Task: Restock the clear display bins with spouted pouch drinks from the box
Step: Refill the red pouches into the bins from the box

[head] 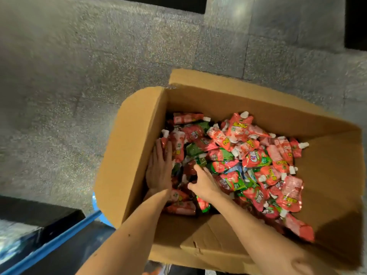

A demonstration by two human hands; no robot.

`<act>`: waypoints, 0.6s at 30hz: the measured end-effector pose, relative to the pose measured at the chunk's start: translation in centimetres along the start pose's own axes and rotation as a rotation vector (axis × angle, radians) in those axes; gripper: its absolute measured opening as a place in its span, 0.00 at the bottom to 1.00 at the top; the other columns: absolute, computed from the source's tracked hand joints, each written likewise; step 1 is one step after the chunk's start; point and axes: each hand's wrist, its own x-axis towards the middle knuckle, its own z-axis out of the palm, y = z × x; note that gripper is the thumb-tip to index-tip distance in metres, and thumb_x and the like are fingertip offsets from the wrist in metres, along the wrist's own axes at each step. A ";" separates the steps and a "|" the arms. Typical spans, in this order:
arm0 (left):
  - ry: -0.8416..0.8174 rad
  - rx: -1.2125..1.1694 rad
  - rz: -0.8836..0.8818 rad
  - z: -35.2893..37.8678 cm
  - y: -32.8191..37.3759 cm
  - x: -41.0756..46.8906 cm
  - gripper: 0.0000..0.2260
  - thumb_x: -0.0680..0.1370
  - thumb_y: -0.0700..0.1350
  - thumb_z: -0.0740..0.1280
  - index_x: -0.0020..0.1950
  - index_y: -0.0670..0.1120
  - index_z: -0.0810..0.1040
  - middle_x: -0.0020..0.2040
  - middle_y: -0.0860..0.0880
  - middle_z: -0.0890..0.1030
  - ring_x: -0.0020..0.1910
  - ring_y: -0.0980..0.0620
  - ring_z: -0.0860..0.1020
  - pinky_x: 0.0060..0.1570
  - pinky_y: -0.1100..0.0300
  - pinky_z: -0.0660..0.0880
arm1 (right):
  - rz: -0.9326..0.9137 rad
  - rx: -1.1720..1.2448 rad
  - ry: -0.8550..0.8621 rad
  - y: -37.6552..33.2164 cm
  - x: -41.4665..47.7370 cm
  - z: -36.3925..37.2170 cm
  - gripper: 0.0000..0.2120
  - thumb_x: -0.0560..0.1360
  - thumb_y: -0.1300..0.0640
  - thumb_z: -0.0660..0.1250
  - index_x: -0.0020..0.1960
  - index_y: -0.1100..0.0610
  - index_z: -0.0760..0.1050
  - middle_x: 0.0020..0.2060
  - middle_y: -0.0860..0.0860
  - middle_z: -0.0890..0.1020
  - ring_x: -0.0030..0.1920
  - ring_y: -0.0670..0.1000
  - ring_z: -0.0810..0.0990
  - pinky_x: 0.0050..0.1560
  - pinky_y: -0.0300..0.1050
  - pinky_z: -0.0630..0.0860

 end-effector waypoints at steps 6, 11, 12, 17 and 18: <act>-0.009 -0.073 -0.111 -0.7 1.3 1.6 0.44 0.77 0.43 0.70 0.81 0.43 0.41 0.79 0.39 0.55 0.75 0.42 0.61 0.71 0.52 0.65 | -0.087 -0.138 0.368 -2.1 1.2 -0.2 0.29 0.75 0.62 0.69 0.72 0.55 0.61 0.72 0.57 0.64 0.71 0.58 0.64 0.66 0.49 0.68; -0.079 -0.187 -0.271 -0.1 3.9 4.5 0.52 0.68 0.60 0.76 0.81 0.44 0.49 0.71 0.38 0.68 0.67 0.39 0.69 0.59 0.43 0.72 | -0.207 -0.497 0.466 -2.4 2.9 -1.2 0.25 0.74 0.68 0.67 0.69 0.59 0.68 0.75 0.58 0.57 0.74 0.60 0.58 0.69 0.55 0.65; -0.060 -0.148 -0.278 0.2 3.8 4.9 0.51 0.65 0.62 0.77 0.79 0.44 0.56 0.67 0.40 0.74 0.63 0.41 0.72 0.55 0.44 0.74 | -0.202 -0.564 0.440 -2.3 3.2 -1.5 0.21 0.74 0.67 0.68 0.66 0.59 0.71 0.76 0.58 0.57 0.75 0.61 0.56 0.71 0.57 0.63; -0.009 0.032 -0.033 1.6 2.1 3.7 0.30 0.70 0.60 0.75 0.66 0.47 0.71 0.59 0.44 0.80 0.60 0.44 0.73 0.55 0.48 0.70 | -0.164 -0.729 0.345 -1.7 4.3 -1.9 0.21 0.74 0.62 0.71 0.66 0.58 0.74 0.77 0.57 0.59 0.79 0.61 0.46 0.76 0.63 0.51; -0.023 0.026 0.002 2.0 2.1 3.6 0.32 0.73 0.59 0.73 0.71 0.47 0.67 0.65 0.42 0.76 0.66 0.41 0.70 0.60 0.46 0.68 | -0.158 -0.733 0.340 -1.7 4.3 -2.1 0.22 0.74 0.61 0.71 0.67 0.59 0.73 0.77 0.57 0.60 0.79 0.60 0.47 0.75 0.63 0.51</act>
